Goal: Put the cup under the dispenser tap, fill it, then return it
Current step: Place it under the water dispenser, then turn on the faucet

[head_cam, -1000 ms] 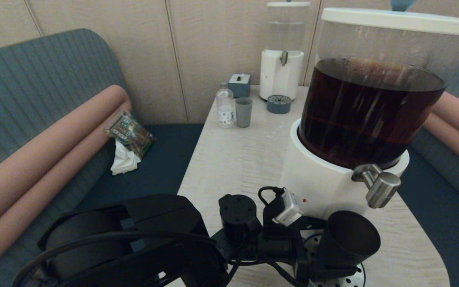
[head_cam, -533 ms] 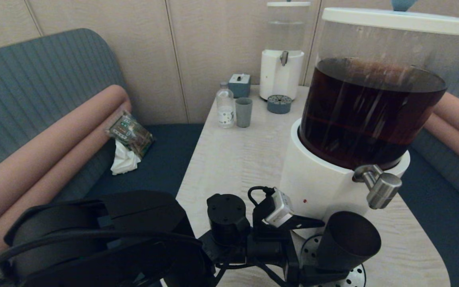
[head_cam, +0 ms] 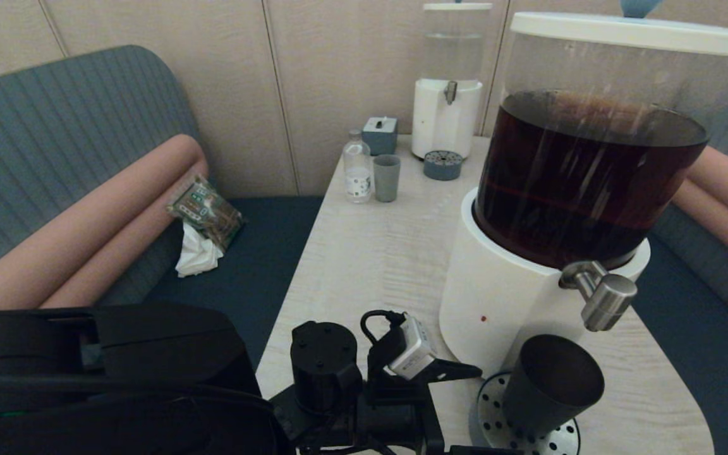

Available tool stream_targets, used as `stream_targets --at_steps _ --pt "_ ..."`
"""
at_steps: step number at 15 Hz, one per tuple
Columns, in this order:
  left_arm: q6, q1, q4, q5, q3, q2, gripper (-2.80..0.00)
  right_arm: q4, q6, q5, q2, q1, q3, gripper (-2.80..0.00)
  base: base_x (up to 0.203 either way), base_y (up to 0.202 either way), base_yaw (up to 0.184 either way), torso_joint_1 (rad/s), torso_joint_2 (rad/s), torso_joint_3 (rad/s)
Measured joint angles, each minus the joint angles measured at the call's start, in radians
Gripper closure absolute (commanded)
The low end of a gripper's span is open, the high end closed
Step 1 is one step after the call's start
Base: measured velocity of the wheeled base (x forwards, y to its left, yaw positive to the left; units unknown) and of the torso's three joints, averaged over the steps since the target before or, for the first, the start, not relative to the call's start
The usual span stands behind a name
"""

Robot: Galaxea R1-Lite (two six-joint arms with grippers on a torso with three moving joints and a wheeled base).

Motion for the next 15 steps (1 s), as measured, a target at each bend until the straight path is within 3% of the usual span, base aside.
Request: stream_targets --at_steps 3,4,15 --pt "0.000 0.010 0.000 0.004 0.043 -0.039 -2.80 0.000 0.000 0.000 0.000 0.000 0.000 0.00 0.000 0.000 0.000 0.000 0.00 0.000" --pt "0.001 0.011 0.000 0.010 0.046 -0.045 0.00 0.000 0.000 0.000 0.000 0.000 0.000 0.00 0.000 0.000 0.000 0.000 0.00 0.000" --pt "-0.009 0.009 0.000 0.013 -0.037 -0.005 0.00 0.000 0.000 0.000 0.000 0.000 0.000 0.00 0.000 0.000 0.000 0.000 0.00 0.000"
